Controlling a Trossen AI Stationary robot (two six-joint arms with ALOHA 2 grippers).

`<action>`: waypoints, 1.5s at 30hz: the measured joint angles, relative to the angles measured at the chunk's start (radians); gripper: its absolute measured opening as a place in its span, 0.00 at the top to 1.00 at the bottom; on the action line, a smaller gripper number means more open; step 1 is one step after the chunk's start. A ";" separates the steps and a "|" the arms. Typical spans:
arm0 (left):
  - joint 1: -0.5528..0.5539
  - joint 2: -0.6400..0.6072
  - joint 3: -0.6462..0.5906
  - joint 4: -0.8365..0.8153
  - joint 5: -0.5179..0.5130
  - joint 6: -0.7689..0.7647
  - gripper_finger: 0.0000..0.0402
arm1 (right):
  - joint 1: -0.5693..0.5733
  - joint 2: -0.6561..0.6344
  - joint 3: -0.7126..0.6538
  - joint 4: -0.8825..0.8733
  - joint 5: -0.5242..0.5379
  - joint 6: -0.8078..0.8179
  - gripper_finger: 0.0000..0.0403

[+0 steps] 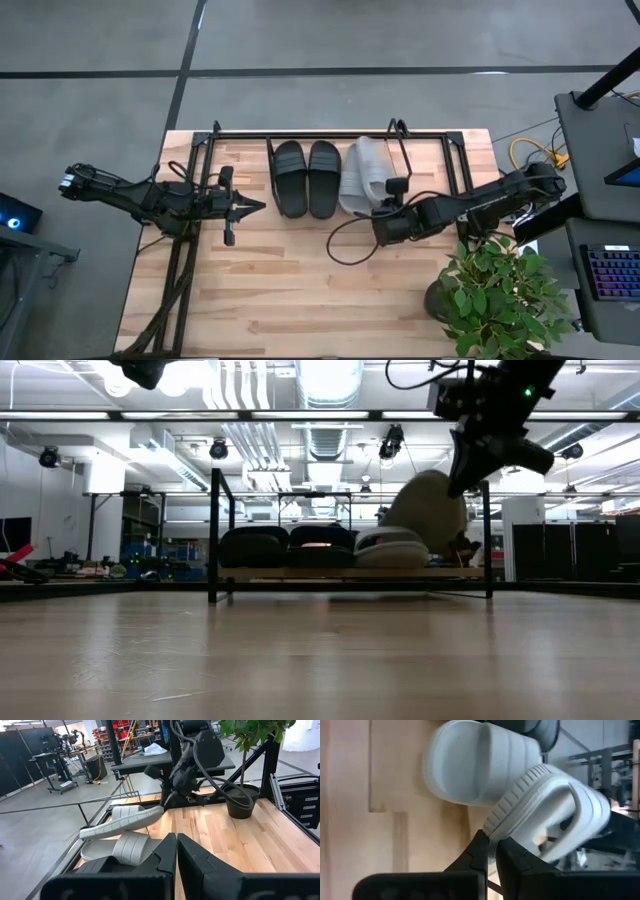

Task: Pick and place slides into the shelf
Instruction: Adjust the gray slides from the shelf

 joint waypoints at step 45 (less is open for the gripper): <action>0.000 0.000 0.000 -0.014 0.000 -0.001 1.00 | -0.011 0.271 0.064 -0.357 0.136 0.346 0.97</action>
